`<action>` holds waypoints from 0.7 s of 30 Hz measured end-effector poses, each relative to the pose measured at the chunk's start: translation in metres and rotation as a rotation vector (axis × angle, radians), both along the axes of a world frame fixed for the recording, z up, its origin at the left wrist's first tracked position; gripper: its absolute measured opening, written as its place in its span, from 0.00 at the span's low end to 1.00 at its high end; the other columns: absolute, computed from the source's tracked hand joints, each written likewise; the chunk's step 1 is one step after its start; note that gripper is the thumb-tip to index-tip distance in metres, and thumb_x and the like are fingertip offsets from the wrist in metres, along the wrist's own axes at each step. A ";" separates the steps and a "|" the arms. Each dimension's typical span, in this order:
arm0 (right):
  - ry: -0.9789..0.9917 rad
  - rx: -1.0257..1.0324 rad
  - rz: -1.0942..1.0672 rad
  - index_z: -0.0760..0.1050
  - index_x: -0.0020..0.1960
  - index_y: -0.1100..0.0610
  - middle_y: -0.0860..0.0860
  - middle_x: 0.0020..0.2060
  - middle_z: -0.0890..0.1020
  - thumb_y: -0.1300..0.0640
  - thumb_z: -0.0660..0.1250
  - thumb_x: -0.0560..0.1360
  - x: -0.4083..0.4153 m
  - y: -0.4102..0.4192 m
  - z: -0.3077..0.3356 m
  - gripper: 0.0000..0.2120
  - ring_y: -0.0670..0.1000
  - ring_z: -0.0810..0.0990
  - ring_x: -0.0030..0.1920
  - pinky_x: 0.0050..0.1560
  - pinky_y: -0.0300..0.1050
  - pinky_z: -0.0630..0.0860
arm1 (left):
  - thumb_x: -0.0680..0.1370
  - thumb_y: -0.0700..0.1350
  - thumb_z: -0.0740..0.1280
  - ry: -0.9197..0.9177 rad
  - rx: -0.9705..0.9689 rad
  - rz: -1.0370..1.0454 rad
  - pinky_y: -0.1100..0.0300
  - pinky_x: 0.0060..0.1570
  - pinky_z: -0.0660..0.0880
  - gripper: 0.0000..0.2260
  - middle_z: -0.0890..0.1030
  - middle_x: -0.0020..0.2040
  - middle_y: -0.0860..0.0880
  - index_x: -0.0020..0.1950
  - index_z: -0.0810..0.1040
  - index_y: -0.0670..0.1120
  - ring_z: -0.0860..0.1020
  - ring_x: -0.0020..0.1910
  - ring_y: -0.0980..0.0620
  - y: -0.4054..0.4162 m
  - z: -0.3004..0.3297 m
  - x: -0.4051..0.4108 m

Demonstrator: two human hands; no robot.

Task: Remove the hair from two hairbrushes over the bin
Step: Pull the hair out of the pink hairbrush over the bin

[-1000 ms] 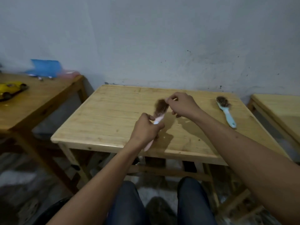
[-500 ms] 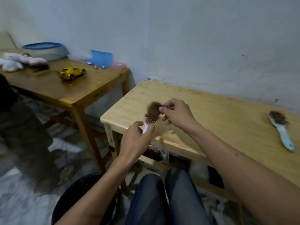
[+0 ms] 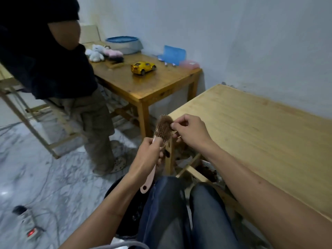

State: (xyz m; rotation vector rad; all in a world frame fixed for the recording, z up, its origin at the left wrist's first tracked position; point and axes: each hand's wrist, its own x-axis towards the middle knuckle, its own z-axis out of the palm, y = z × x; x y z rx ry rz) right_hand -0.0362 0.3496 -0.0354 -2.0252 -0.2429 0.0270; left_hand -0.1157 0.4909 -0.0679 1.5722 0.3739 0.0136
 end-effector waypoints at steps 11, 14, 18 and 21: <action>0.245 0.002 0.320 0.81 0.53 0.55 0.53 0.41 0.87 0.47 0.69 0.80 -0.027 0.084 -0.043 0.12 0.50 0.87 0.36 0.39 0.43 0.85 | 0.77 0.64 0.64 0.044 0.326 0.331 0.52 0.30 0.76 0.21 0.80 0.36 0.45 0.48 0.75 0.45 0.79 0.30 0.48 0.062 -0.054 -0.063; 0.274 0.020 0.323 0.82 0.52 0.57 0.54 0.41 0.87 0.48 0.71 0.78 -0.019 0.082 -0.050 0.11 0.48 0.86 0.36 0.41 0.46 0.85 | 0.73 0.69 0.63 0.080 0.360 0.353 0.45 0.37 0.79 0.23 0.81 0.39 0.47 0.47 0.75 0.48 0.81 0.36 0.47 0.063 -0.056 -0.058; 0.337 0.034 0.379 0.82 0.50 0.58 0.54 0.41 0.86 0.55 0.72 0.79 -0.022 0.099 -0.072 0.06 0.46 0.85 0.34 0.36 0.41 0.82 | 0.69 0.72 0.67 0.142 0.359 0.409 0.48 0.39 0.78 0.26 0.80 0.37 0.51 0.46 0.76 0.49 0.81 0.36 0.50 0.072 -0.070 -0.077; 0.391 0.045 0.398 0.83 0.52 0.62 0.55 0.42 0.85 0.57 0.73 0.78 -0.029 0.113 -0.087 0.07 0.46 0.84 0.35 0.32 0.38 0.81 | 0.64 0.73 0.72 0.187 0.293 0.471 0.45 0.45 0.82 0.26 0.86 0.40 0.50 0.45 0.80 0.52 0.85 0.41 0.49 0.078 -0.085 -0.097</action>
